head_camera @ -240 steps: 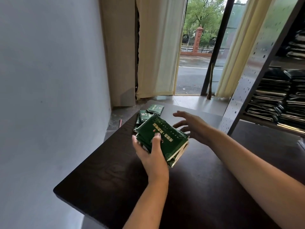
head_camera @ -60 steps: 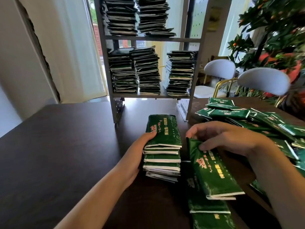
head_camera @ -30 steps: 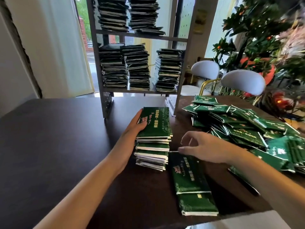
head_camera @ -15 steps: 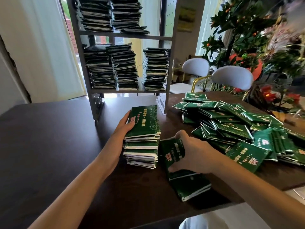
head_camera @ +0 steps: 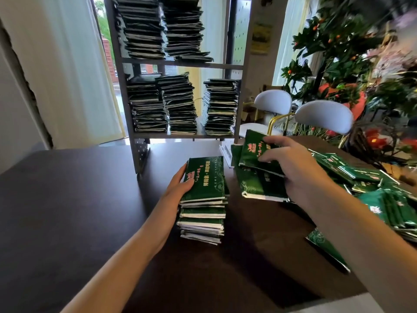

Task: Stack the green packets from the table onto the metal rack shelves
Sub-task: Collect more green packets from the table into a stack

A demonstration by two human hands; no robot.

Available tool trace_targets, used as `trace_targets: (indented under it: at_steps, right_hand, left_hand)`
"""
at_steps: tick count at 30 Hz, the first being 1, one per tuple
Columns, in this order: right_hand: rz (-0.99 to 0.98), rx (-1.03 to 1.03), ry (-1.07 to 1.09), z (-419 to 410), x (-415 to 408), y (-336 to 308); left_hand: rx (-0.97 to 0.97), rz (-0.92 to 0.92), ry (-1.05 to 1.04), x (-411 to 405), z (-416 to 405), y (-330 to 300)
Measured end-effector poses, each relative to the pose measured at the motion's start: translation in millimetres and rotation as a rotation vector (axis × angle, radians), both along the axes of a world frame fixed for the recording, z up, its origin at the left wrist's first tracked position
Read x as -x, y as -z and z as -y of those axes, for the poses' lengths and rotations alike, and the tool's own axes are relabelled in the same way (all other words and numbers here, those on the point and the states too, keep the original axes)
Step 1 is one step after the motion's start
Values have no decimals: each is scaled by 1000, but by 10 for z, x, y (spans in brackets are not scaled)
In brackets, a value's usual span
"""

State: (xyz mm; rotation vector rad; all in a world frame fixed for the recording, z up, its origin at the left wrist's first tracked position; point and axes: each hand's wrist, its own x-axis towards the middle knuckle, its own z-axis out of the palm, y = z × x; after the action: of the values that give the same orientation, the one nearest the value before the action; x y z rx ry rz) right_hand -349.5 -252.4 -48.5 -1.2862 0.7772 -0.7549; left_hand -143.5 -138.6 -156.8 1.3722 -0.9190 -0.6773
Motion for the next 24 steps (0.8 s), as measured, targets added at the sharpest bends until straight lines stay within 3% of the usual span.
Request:
trace_targets:
  at_steps: [5,13,15,17,19,24]
  right_hand:
    - [67,14,-42,-192,-355,-141]
    - [-64,203,-9,-395,-771,9]
    - [-112,241,-1,-421,-769,56]
    - [-144,258,-16,-431,-743,77]
    - [-179,235,-85,-430,-694,79]
    - [-244,242,-225,-427,-575,41]
  left_hand:
    - [-93,-9,-174,-97,188,16]
    - [56,-174,18,534,-473,-235]
    - [94,-145,-2,480,-405,-227]
    - [37,99,12,232,-244,-75]
    - [15,183,-38,27,-120,108]
    - [103,-33,-19,135,-70,-97]
